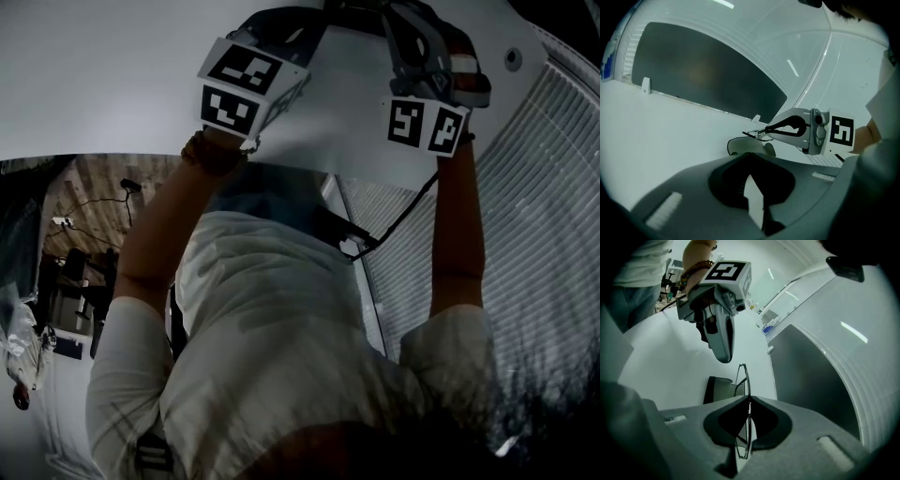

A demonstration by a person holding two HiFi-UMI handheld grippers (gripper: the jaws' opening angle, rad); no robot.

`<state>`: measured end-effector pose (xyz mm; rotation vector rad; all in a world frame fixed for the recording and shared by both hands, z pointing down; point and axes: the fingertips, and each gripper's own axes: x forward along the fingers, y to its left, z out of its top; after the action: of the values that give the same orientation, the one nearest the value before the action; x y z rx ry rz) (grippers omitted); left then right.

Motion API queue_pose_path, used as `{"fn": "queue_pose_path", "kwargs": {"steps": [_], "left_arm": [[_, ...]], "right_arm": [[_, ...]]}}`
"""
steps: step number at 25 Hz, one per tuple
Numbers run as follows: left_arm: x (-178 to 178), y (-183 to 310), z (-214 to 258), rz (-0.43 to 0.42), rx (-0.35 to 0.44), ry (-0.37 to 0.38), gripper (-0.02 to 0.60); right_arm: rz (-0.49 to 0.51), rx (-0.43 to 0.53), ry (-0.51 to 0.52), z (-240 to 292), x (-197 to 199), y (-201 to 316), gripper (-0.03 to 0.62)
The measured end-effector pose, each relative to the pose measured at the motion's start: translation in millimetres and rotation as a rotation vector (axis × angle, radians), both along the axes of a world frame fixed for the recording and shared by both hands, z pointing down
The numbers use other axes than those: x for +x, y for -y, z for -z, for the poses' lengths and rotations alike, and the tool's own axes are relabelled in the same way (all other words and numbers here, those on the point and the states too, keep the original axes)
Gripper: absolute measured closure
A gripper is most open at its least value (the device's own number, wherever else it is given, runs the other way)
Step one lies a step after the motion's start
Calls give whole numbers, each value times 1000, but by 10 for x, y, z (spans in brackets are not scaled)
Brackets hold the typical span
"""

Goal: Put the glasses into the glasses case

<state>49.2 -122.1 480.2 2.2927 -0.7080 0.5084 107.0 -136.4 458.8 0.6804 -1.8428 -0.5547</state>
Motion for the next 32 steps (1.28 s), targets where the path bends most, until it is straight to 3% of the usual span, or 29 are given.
{"fn": "queue_pose_path", "kwargs": {"steps": [15,32], "left_arm": [[-14,-80,-132,6,-28,-2,581],[62,-192,-161,-9,-33,-1,581]], "right_arm": [[71,45,-84,-106,-24,-76,579],[68,34,-82,-79,-60,-270,579]]}}
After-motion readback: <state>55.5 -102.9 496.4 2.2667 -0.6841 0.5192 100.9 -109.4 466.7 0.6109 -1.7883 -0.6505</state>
